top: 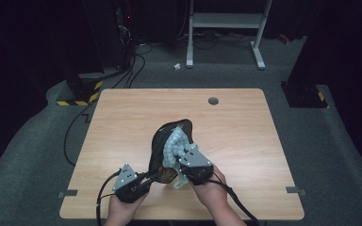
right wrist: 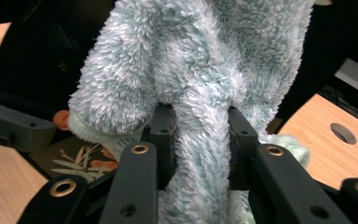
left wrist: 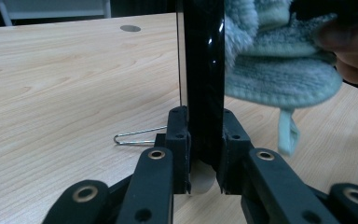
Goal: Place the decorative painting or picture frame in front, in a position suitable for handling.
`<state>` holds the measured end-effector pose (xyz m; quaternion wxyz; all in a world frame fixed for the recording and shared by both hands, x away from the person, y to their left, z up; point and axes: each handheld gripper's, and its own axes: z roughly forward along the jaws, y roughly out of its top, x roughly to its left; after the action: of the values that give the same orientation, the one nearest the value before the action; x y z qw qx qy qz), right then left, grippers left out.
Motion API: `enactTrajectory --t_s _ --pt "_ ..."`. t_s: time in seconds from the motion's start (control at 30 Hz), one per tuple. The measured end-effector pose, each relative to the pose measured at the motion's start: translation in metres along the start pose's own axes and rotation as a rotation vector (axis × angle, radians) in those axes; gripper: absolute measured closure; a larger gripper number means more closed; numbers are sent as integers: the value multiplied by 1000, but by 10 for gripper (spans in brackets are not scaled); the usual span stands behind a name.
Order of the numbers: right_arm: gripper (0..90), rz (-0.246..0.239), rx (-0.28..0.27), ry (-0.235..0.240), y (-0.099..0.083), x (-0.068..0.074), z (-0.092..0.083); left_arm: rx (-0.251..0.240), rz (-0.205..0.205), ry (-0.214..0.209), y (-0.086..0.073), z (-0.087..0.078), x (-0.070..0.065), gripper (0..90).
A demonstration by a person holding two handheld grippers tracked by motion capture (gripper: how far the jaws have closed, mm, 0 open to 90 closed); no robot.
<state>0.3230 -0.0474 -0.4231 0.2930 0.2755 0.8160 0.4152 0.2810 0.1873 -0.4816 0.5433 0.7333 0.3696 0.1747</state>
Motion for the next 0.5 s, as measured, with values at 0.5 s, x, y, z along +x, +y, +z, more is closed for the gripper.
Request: enactTrajectory --t_s 0.5 --pt "699 42 96 -27 -29 -17 21 3 -2 -5 0 0 1 778"
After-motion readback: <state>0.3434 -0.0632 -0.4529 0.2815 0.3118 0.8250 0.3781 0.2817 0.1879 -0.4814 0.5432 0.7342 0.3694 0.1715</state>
